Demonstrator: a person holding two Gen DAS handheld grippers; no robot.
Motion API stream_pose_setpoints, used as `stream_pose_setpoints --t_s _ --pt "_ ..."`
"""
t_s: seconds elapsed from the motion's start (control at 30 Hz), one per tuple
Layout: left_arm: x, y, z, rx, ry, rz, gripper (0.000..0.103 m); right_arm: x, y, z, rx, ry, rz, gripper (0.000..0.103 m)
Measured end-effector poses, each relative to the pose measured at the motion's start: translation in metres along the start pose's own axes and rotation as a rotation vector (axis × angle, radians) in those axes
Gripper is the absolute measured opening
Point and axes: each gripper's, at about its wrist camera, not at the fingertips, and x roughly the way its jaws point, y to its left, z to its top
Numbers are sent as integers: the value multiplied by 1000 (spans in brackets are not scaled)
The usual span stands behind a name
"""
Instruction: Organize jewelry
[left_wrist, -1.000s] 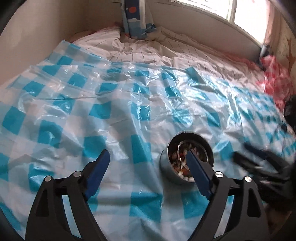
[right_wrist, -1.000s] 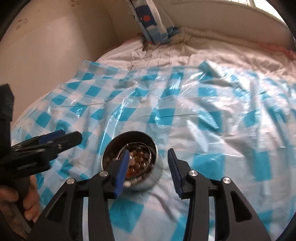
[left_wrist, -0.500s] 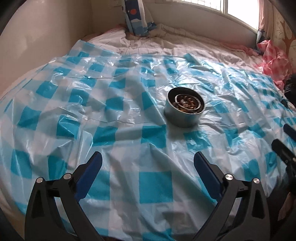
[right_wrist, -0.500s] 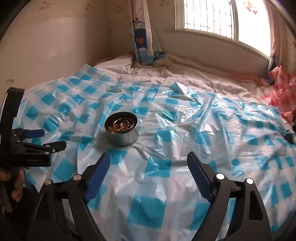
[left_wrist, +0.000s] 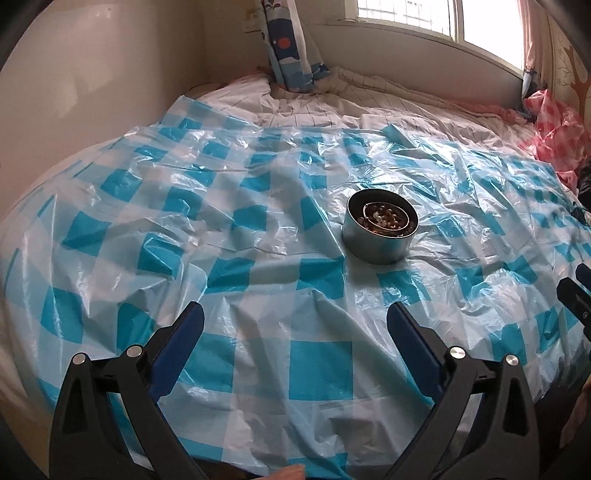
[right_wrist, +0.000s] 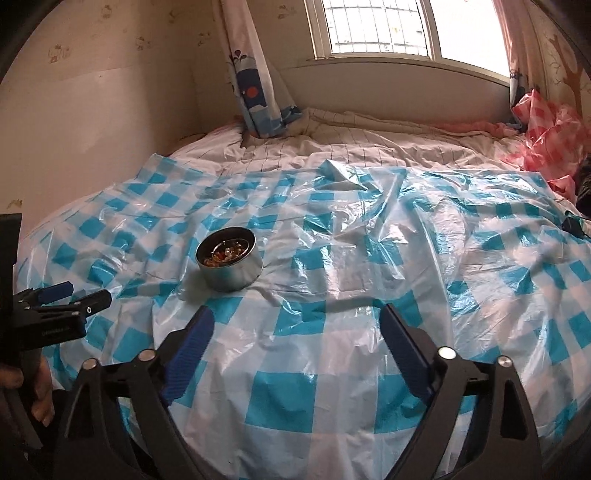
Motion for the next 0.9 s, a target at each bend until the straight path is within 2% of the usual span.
stream_pose_setpoints --t_s 0.27,0.9 --pt "0 -3 0 11 5 6 95 2 17 -4 -96 1 -38 92" --pt "7 -14 1 43 28 13 95 2 15 -4 -88 5 -37 94"
